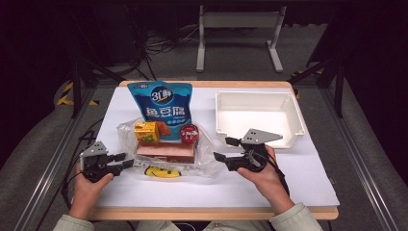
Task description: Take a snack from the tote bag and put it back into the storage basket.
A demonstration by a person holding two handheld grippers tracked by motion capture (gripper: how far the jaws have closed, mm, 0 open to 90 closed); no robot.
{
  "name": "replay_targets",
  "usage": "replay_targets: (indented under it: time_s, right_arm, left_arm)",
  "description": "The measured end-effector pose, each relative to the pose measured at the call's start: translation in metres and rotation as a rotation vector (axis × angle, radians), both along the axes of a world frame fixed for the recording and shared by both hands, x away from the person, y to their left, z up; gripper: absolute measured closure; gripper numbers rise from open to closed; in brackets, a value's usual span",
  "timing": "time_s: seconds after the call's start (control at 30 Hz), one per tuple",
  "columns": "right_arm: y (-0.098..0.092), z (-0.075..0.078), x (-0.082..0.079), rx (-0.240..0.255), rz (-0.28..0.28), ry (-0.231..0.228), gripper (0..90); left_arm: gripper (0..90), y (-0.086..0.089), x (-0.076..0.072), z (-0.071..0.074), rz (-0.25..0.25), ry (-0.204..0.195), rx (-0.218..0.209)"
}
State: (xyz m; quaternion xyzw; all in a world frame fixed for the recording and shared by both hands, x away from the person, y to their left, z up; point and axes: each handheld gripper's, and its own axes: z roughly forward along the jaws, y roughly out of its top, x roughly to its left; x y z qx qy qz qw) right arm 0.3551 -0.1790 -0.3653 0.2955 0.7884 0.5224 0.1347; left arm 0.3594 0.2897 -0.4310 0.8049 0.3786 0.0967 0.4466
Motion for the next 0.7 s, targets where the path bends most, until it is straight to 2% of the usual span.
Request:
replay_targets:
  time_s: [0.07, 0.3, 0.57, 0.7]
  right_arm:
    - [0.002, 0.006, 0.003, -0.008, 0.004, -0.018, 29.5]
    - [0.009, 0.022, 0.015, 0.004, 0.024, -0.035, 28.2]
    - [0.024, 0.044, 0.037, 0.014, 0.025, -0.069, 26.7]
    - [0.032, 0.055, 0.048, 0.005, 0.025, -0.082, 26.5]
  left_arm:
    - [53.3, 0.001, -0.002, 0.001, -0.002, -0.005, -0.003]
    - [49.2, 0.005, -0.009, 0.005, 0.003, -0.037, -0.015]
    - [45.6, 0.006, -0.014, 0.006, 0.003, -0.058, -0.012]
    - [42.9, 0.008, -0.016, 0.007, 0.024, -0.078, -0.02]
